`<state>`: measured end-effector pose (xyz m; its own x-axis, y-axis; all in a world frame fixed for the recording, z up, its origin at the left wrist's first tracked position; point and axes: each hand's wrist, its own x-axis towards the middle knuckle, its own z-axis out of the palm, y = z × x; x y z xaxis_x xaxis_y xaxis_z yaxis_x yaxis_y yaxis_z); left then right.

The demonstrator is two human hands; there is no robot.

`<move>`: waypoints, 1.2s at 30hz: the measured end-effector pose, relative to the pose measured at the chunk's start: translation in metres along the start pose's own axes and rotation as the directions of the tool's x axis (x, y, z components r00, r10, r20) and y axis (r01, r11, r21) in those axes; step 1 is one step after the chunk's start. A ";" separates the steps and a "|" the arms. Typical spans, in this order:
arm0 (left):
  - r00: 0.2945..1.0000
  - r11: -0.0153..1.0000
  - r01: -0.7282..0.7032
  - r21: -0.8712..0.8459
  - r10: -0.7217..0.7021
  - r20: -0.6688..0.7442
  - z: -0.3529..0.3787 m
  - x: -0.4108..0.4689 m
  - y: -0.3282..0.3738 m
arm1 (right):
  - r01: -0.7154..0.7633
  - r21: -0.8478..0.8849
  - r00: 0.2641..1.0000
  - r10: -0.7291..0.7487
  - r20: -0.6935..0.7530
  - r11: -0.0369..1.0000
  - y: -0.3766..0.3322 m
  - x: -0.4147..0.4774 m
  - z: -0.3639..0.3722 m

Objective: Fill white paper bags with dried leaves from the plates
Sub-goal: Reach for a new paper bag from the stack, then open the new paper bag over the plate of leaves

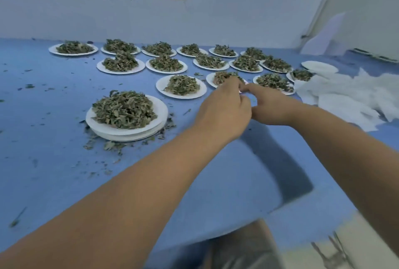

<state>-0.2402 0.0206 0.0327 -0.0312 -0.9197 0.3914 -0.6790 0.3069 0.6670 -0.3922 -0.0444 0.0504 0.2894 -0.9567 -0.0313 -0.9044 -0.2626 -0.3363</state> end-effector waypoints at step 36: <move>0.912 0.290 0.226 -0.930 -0.399 0.097 -0.060 0.027 -0.026 | 0.518 0.315 0.757 -0.255 -0.601 0.795 -0.054 -0.039 0.038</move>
<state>-0.1792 0.0021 0.0637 0.1713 -0.9848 0.0292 0.4777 0.1089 0.8717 -0.3428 0.0120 0.0343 0.2618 -0.7330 0.6278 -0.4707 -0.6648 -0.5800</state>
